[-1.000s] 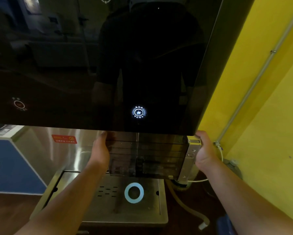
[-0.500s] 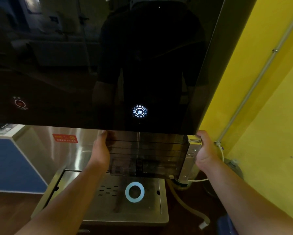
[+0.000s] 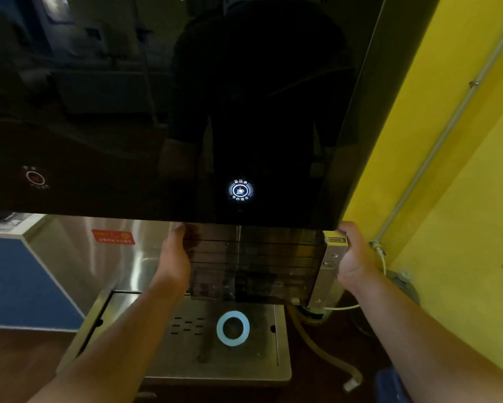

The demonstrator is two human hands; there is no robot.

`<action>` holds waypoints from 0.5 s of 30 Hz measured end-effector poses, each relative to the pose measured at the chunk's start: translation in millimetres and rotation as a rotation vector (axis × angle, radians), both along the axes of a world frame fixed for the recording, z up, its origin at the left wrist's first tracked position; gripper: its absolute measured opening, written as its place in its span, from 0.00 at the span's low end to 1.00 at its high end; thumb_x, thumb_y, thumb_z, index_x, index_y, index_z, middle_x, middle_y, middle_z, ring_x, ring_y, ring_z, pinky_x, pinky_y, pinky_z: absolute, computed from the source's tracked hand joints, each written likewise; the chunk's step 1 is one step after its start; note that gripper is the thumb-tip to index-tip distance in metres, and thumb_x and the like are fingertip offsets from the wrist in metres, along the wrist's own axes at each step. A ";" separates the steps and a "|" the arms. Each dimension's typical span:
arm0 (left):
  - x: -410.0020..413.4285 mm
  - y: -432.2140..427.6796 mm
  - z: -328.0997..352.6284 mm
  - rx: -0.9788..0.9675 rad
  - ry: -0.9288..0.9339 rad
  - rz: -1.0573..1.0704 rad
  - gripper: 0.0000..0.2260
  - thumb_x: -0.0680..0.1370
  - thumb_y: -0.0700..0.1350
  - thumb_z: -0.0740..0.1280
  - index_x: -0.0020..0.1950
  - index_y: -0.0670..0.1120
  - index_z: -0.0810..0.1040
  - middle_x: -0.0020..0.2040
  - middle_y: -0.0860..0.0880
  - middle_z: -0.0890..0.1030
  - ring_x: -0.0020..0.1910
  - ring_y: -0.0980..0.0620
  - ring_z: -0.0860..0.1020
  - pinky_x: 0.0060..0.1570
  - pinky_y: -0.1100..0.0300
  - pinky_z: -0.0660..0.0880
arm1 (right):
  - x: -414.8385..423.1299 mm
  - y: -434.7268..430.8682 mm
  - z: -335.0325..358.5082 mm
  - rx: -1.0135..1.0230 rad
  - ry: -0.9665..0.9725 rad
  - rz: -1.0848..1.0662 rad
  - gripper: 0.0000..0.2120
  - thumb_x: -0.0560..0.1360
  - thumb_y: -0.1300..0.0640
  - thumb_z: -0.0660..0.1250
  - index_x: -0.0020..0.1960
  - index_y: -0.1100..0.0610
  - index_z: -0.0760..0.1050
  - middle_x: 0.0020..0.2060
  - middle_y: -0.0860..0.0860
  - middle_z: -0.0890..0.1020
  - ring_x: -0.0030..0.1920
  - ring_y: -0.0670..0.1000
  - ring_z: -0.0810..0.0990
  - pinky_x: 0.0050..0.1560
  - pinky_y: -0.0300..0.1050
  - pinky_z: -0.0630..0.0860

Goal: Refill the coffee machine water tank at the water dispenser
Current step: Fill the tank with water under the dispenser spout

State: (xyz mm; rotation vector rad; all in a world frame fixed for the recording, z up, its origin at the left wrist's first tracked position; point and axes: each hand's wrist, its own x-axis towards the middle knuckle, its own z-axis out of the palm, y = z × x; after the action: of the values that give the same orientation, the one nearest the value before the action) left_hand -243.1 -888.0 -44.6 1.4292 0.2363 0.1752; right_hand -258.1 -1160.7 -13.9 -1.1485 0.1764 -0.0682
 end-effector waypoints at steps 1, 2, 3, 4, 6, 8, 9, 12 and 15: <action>-0.4 -0.7 0.4 -0.005 -0.002 0.000 0.17 0.84 0.47 0.51 0.44 0.47 0.77 0.40 0.48 0.80 0.41 0.52 0.77 0.41 0.59 0.69 | 0.0 -0.1 0.1 0.005 -0.004 -0.002 0.31 0.80 0.51 0.53 0.22 0.54 0.78 0.21 0.48 0.77 0.23 0.47 0.78 0.39 0.45 0.69; -0.4 -1.2 0.6 -0.005 -0.004 0.000 0.17 0.84 0.47 0.51 0.44 0.47 0.77 0.40 0.48 0.80 0.41 0.52 0.77 0.41 0.59 0.69 | -0.2 0.1 0.4 0.009 -0.001 -0.011 0.31 0.80 0.51 0.53 0.21 0.54 0.77 0.20 0.48 0.77 0.23 0.47 0.77 0.39 0.45 0.69; -0.3 -1.2 0.9 -0.004 -0.008 0.002 0.17 0.84 0.47 0.51 0.44 0.47 0.77 0.41 0.48 0.80 0.41 0.52 0.77 0.42 0.59 0.69 | -0.6 0.0 0.4 0.006 0.004 -0.022 0.31 0.80 0.52 0.53 0.20 0.54 0.77 0.20 0.48 0.77 0.22 0.47 0.77 0.38 0.44 0.68; 0.3 -0.6 0.4 -0.005 -0.012 0.006 0.17 0.84 0.48 0.51 0.44 0.47 0.77 0.41 0.47 0.80 0.42 0.51 0.76 0.43 0.58 0.69 | -0.5 -0.2 0.5 0.003 0.009 -0.032 0.32 0.80 0.52 0.53 0.20 0.54 0.76 0.19 0.49 0.76 0.21 0.47 0.76 0.38 0.44 0.68; 1.4 0.5 -1.7 -0.007 -0.009 0.010 0.17 0.84 0.48 0.51 0.45 0.48 0.77 0.42 0.47 0.80 0.43 0.50 0.76 0.43 0.57 0.69 | 0.2 -0.4 0.2 -0.004 0.012 -0.034 0.32 0.80 0.53 0.53 0.19 0.54 0.76 0.19 0.48 0.76 0.21 0.46 0.76 0.37 0.44 0.68; 0.7 -0.3 -1.2 -0.007 -0.010 0.006 0.17 0.84 0.47 0.51 0.45 0.47 0.77 0.41 0.48 0.80 0.42 0.51 0.76 0.42 0.58 0.69 | -0.1 -0.5 0.9 -0.006 0.013 -0.028 0.33 0.80 0.53 0.52 0.19 0.54 0.75 0.19 0.47 0.75 0.21 0.46 0.76 0.37 0.44 0.67; 0.2 -0.9 -0.8 -0.007 -0.006 0.004 0.17 0.84 0.47 0.51 0.45 0.47 0.77 0.40 0.48 0.80 0.41 0.52 0.77 0.41 0.58 0.69 | -0.4 -1.3 0.6 -0.008 0.013 -0.026 0.33 0.80 0.53 0.52 0.18 0.54 0.75 0.18 0.47 0.75 0.20 0.45 0.75 0.37 0.44 0.68; 0.8 0.1 -2.5 0.010 0.005 -0.003 0.17 0.83 0.48 0.51 0.45 0.48 0.78 0.42 0.47 0.81 0.44 0.51 0.78 0.45 0.58 0.70 | 0.2 -2.7 -1.2 -0.009 0.019 -0.031 0.32 0.80 0.52 0.53 0.19 0.54 0.77 0.20 0.47 0.76 0.22 0.46 0.76 0.38 0.44 0.68; 2.4 1.6 -4.9 0.021 0.011 0.004 0.17 0.83 0.49 0.52 0.47 0.48 0.78 0.46 0.46 0.80 0.48 0.47 0.76 0.53 0.53 0.69 | 2.3 -4.3 -3.4 -0.010 0.014 -0.029 0.31 0.80 0.52 0.54 0.21 0.54 0.77 0.21 0.48 0.77 0.23 0.48 0.77 0.39 0.45 0.68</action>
State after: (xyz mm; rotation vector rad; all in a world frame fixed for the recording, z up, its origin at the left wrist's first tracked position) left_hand -240.7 -886.4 -49.5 1.4505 0.2471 0.1731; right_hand -255.8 -1165.0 -17.3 -1.1563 0.2059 -0.0868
